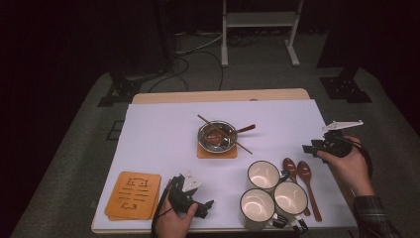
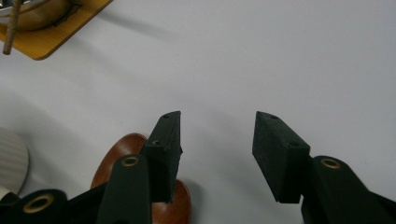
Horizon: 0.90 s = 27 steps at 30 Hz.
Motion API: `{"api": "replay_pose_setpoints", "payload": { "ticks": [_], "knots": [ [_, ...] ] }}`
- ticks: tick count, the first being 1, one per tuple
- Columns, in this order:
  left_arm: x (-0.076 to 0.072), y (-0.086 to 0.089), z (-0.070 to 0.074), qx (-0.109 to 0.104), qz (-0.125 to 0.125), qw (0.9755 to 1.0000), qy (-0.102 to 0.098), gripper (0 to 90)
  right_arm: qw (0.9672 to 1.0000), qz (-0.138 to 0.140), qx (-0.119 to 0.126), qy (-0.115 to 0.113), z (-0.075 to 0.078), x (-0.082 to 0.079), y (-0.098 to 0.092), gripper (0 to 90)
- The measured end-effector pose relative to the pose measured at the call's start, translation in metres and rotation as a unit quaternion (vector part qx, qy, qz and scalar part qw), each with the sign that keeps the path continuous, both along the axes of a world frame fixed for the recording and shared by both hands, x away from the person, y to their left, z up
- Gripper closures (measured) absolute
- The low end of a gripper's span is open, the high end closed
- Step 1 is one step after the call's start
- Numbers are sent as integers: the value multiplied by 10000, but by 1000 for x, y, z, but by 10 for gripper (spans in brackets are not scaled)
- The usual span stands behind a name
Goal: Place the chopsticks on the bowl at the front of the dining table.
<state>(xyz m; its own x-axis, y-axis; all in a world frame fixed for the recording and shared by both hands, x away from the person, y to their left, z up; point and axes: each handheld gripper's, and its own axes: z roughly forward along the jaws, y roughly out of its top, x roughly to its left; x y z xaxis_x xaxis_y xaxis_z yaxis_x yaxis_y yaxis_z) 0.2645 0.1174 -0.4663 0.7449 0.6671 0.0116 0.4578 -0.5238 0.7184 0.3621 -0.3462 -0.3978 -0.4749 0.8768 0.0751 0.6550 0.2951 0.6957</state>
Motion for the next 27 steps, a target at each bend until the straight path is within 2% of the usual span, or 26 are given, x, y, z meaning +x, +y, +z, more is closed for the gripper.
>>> {"api": "replay_pose_setpoints", "payload": {
  "ticks": [27],
  "knots": [
    [0, 0, 0, -1, 3, 10000, 0, 0, 9993, -321, -57, 198, -18, -9, -31, 509]
  ]
}}
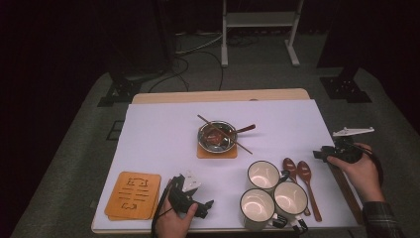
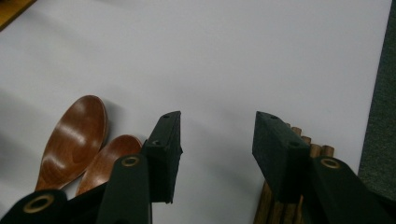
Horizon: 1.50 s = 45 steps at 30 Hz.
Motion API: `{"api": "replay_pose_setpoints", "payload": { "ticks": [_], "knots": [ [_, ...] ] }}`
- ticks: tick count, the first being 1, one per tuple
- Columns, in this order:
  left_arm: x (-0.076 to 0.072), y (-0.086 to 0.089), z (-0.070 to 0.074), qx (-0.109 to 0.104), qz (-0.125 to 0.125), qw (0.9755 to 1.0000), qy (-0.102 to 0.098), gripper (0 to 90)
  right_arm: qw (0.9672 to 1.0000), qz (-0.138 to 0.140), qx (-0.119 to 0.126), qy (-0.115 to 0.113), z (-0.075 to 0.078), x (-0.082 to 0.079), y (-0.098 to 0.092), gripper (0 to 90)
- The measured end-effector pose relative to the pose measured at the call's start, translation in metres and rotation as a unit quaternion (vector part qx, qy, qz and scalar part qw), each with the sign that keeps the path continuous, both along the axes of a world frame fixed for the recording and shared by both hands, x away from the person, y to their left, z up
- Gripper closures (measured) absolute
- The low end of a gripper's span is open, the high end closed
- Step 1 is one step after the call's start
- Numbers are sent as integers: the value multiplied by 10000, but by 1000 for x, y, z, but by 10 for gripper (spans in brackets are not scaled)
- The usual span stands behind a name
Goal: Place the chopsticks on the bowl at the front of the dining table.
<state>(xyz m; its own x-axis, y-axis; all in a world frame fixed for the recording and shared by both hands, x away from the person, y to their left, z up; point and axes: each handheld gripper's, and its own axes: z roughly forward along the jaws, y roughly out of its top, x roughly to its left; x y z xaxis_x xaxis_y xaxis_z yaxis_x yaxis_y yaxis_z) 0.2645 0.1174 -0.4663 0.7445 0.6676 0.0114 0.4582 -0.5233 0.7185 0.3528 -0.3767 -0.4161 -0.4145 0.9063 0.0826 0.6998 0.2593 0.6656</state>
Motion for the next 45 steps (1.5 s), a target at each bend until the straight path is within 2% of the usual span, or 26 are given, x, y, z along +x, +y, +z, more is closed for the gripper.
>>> {"api": "replay_pose_setpoints", "payload": {
  "ticks": [22, 31, 45],
  "knots": [
    [0, 0, 0, 3, -4, 10000, -1, 0, 9996, -134, -160, 194, -18, -9, -16, 508],
    [0, 0, 0, 2, -2, 10000, -1, 0, 9993, -125, -192, 282, -22, -10, -16, 507],
    [0, 0, 0, -8, 1, 10000, -7, 0, 9993, -70, -245, 268, -24, -13, -12, 501]
  ]
}}
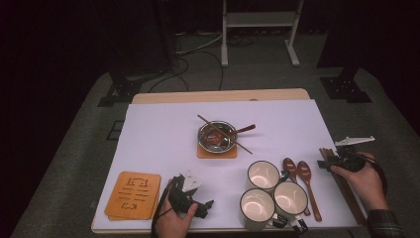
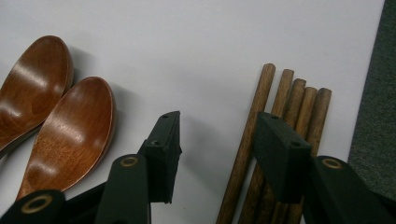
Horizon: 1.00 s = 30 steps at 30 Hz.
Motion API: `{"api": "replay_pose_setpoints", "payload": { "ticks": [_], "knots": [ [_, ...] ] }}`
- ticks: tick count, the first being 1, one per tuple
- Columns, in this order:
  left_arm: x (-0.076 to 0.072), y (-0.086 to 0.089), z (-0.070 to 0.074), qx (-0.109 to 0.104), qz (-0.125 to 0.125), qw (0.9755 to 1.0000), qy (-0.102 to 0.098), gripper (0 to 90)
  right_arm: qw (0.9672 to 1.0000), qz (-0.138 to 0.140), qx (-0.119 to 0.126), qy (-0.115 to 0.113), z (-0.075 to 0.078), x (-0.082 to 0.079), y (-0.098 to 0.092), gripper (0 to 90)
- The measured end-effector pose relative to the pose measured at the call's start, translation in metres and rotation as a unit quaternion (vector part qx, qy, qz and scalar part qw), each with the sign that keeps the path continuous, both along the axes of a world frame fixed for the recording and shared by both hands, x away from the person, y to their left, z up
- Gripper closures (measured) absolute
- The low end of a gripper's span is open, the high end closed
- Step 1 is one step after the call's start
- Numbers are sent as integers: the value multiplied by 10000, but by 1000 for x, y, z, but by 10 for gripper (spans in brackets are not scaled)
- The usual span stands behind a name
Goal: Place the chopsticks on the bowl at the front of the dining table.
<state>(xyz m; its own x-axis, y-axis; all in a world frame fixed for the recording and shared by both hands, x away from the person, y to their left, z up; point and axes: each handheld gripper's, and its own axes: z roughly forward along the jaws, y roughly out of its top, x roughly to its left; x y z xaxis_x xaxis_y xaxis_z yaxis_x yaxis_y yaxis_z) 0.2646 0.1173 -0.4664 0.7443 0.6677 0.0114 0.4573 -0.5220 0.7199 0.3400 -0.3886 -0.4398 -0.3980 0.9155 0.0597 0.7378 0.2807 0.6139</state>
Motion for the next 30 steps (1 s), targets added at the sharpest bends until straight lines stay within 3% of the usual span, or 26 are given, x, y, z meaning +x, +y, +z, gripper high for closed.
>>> {"api": "replay_pose_setpoints", "payload": {
  "ticks": [30],
  "knots": [
    [0, 0, 0, -1, -3, 10000, -2, 0, 9998, 169, -113, 67, -3, 0, 11, 501]
  ]
}}
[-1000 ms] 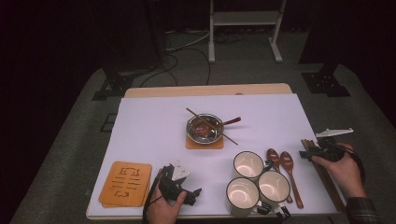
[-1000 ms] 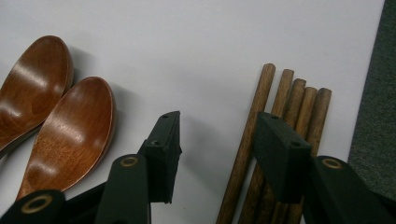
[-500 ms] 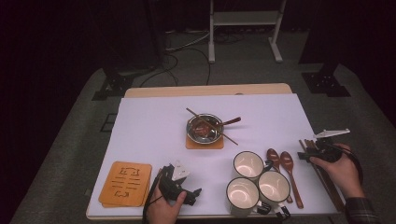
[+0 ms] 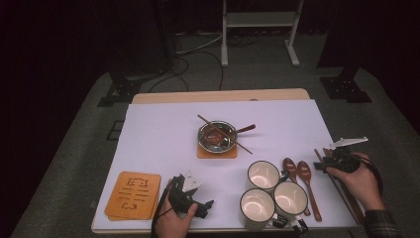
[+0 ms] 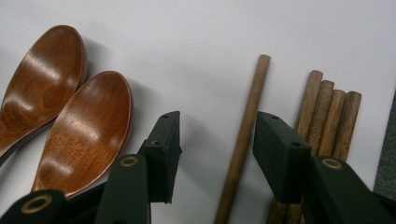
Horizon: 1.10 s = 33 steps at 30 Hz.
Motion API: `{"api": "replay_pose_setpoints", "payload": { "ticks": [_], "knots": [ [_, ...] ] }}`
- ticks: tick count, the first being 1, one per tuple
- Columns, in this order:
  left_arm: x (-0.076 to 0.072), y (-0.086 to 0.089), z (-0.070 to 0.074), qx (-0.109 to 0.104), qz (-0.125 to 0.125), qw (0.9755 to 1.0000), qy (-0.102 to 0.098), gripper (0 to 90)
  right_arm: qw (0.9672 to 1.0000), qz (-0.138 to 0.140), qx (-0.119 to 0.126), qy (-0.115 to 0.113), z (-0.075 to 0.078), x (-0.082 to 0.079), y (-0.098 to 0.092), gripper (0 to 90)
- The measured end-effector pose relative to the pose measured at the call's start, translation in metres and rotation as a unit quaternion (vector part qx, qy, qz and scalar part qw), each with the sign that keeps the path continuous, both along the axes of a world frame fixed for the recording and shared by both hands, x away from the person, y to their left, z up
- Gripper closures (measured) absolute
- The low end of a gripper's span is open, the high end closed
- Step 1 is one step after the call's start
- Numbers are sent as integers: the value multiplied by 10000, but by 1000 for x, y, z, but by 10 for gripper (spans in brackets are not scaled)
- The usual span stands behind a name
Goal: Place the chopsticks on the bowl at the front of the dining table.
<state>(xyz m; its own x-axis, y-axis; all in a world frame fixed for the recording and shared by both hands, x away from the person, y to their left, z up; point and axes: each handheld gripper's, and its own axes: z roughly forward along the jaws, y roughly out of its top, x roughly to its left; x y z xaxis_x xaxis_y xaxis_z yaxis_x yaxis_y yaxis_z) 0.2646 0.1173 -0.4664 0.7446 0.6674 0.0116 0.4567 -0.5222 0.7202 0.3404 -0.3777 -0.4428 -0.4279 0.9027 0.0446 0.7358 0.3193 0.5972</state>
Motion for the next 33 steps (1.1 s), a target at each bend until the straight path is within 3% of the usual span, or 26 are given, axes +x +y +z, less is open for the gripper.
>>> {"api": "replay_pose_setpoints", "payload": {
  "ticks": [9, 33],
  "knots": [
    [0, 0, 0, -4, 5, 10000, -1, 0, 10000, -10, 16, -25, 1, -2, -1, 501],
    [0, 0, 0, -1, 4, 10000, 4, 0, 10000, -8, 13, -73, -1, -30, -7, 502]
  ]
}}
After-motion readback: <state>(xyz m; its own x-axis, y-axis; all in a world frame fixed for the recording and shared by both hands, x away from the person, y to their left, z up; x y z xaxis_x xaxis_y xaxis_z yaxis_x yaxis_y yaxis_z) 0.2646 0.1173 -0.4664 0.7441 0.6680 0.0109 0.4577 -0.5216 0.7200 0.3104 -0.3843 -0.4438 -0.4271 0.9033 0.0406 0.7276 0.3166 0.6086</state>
